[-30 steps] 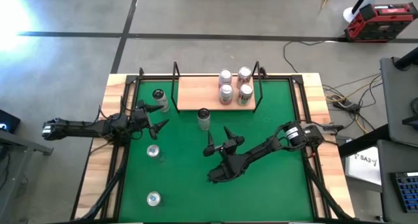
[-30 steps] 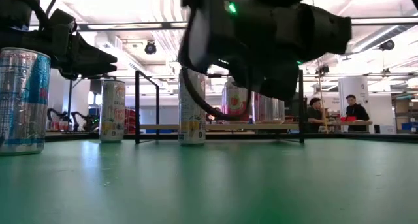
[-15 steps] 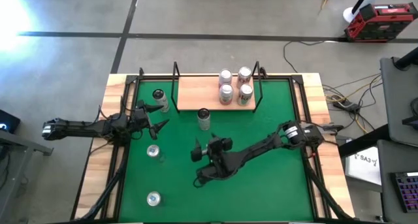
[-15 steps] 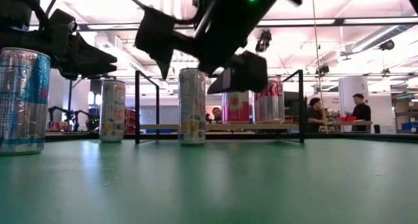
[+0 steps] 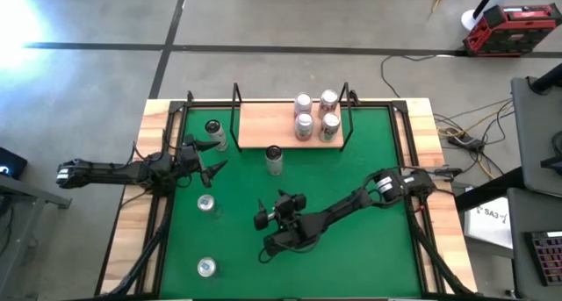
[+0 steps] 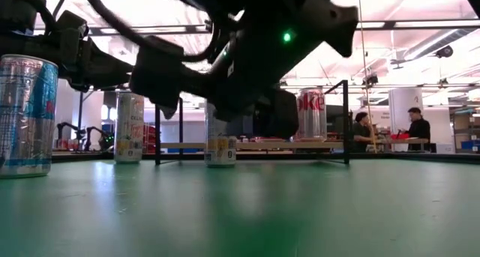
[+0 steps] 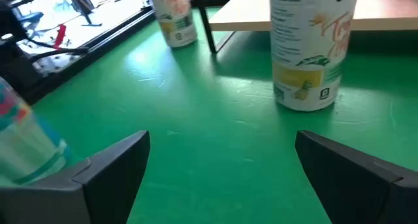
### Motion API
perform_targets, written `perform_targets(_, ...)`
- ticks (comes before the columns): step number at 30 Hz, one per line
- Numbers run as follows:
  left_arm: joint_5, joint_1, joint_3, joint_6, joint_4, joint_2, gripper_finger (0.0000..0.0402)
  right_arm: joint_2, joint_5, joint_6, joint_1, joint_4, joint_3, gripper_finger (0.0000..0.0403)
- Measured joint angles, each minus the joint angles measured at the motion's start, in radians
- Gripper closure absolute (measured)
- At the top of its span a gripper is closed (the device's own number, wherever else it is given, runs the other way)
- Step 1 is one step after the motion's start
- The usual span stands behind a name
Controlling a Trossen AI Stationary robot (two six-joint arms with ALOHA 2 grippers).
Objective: Place canned beverage on shelf
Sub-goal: Put the right black and white soda can on the shelf
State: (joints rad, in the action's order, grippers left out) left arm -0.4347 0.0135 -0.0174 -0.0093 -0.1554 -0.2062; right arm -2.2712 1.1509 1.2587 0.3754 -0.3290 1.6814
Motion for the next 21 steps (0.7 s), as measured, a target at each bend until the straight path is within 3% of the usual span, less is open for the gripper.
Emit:
perform_targets(4,0.000,0.000,0.000,0.000,-0.001,-0.001,0.0070,0.014,0.002,-0.046,-0.003,0.002,0.000,0.0029)
perform_targets(7,0.000,0.000,0.000,0.000,0.000,-0.002,0.0070,0.016,-0.008,-0.181,-0.008,0.070,0.000,0.0029)
perform_targets(14,0.000,0.000,0.000,0.000,0.000,-0.002,0.0070,0.016,-0.198,-0.542,-0.046,0.388,0.000,0.0029)
perform_targets(18,0.000,0.000,0.000,0.000,0.000,-0.002,0.0070,0.017,-0.305,-0.623,-0.062,0.524,0.000,0.0029)
perform_targets(21,0.000,0.000,0.000,0.000,0.000,-0.002,0.0070,0.018,-0.291,-0.628,-0.062,0.565,0.000,0.0029)
